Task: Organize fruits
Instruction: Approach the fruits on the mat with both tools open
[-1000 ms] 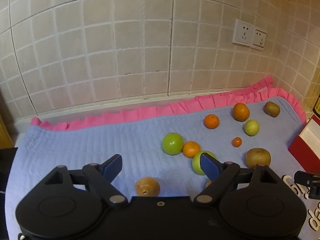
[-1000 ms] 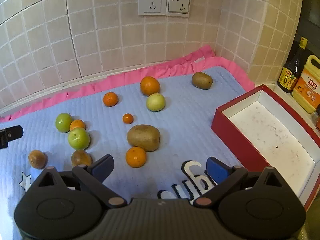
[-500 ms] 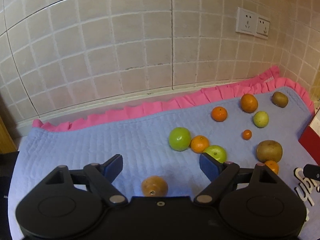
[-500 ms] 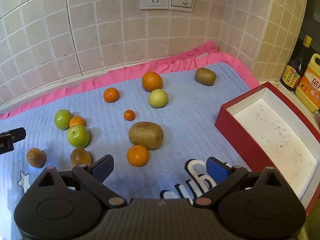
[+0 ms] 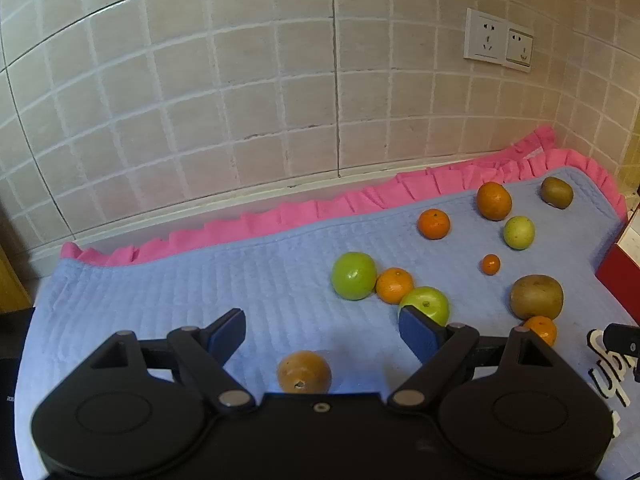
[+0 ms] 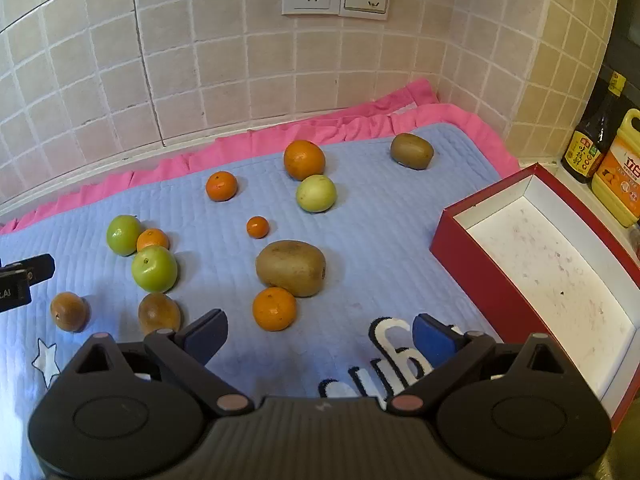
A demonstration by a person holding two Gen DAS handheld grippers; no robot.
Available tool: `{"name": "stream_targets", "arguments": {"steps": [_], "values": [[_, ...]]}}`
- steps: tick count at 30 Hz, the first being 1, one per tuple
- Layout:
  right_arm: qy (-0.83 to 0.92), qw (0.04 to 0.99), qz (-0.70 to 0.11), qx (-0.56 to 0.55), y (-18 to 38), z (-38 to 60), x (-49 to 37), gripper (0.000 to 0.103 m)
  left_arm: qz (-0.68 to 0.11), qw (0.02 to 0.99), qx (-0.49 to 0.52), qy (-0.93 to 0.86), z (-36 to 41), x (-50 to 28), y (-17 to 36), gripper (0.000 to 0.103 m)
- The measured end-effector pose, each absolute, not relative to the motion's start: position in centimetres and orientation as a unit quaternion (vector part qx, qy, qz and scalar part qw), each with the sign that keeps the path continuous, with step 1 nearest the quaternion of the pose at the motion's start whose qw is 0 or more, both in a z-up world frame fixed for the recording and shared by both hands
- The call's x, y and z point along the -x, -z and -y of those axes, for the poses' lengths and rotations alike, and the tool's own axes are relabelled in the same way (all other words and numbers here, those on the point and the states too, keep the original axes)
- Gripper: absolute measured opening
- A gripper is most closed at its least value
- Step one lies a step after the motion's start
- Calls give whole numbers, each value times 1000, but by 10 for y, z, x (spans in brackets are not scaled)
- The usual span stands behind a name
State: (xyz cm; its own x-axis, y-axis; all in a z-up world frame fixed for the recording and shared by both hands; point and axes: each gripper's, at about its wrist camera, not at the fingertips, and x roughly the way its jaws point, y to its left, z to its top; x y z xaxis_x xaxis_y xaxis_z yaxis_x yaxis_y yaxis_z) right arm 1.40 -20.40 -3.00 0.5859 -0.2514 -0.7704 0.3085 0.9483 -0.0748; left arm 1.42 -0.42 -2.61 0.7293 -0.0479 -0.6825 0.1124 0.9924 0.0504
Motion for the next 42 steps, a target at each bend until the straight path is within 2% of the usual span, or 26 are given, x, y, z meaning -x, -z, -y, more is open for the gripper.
{"name": "stream_targets", "arguments": {"steps": [31,42], "values": [[162,882,-442,-39,37,201,-16,97,-373,926,-44,36,-2,-18,33,101],[162,875,-453,-46,52,201,-21,96,-428,898,48,89,-31,-52,47,101]]}}
